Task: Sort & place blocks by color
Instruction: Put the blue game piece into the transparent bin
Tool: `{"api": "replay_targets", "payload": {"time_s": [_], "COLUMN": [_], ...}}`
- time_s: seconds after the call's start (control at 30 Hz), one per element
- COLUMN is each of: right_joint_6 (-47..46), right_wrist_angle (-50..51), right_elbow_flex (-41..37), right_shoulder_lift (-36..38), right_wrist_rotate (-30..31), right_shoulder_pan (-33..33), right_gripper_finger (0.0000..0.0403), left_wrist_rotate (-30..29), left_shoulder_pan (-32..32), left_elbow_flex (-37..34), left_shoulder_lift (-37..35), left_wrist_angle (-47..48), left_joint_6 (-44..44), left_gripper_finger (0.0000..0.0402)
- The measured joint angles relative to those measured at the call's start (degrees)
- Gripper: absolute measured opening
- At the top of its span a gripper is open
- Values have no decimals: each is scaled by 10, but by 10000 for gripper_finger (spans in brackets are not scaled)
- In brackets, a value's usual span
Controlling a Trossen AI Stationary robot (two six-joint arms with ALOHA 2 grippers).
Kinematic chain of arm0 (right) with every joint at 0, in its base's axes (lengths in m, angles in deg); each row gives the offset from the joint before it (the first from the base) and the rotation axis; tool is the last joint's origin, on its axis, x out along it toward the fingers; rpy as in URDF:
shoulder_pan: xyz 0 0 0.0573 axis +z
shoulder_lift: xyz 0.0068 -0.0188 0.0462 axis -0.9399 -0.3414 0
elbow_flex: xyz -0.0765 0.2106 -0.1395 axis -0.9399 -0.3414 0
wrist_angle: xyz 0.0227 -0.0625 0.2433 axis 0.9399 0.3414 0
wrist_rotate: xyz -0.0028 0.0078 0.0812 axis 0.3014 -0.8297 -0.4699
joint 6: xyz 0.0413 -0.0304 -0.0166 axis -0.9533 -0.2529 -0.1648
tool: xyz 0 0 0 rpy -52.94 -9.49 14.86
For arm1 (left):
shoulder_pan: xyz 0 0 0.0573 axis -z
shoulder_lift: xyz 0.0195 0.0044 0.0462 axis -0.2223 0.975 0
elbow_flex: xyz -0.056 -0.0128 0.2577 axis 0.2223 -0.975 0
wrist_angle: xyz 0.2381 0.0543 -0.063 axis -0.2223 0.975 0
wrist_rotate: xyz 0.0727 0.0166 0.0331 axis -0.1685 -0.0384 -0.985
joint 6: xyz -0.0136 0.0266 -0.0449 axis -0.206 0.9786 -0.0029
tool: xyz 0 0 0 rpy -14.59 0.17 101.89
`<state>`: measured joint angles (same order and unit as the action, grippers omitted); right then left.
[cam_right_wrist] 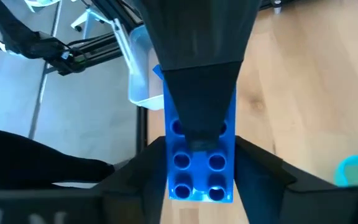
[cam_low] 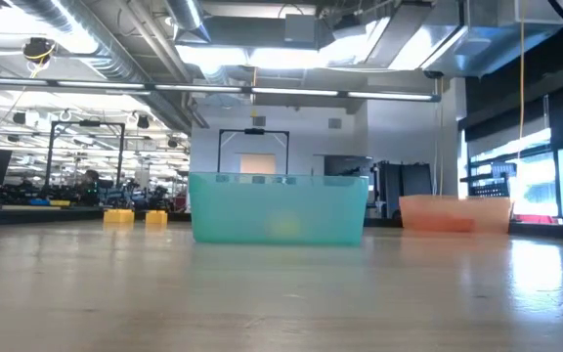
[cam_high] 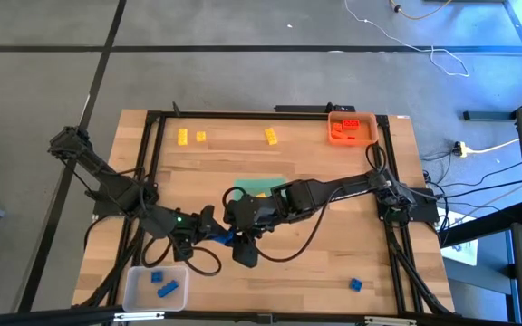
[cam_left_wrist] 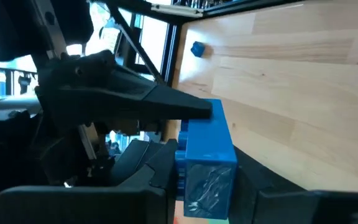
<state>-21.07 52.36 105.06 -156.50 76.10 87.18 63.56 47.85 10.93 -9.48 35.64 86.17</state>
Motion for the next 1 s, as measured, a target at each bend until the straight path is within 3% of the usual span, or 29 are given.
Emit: {"api": "replay_targets", "payload": {"time_s": [0.17,0.47,0.73,0.9,1.0], "right_joint_6": [4,33,105,150,175], "right_wrist_angle": [32,107,120,120,121], "right_elbow_flex": [0,0,1,1,1], "right_shoulder_lift": [0,10,54,71,72], "right_wrist_rotate": [2,0,37,80,106], "right_shoulder_pan": [-8,-27,-38,-45,-47], "right_gripper_finger": [216,229,231,231,231], "left_wrist_rotate": [-9,-4,96,188,211], "left_shoulder_pan": [-1,4,35,85,134], "left_elbow_flex": [0,0,0,0,-2], "left_shoulder_lift": [-8,-45,-68,-65,-52], "left_wrist_angle": [45,178,346,371,370], "left_joint_6": [-63,-259,-595,-802,-943], "left_gripper_finger": [80,80,80,80,80]}}
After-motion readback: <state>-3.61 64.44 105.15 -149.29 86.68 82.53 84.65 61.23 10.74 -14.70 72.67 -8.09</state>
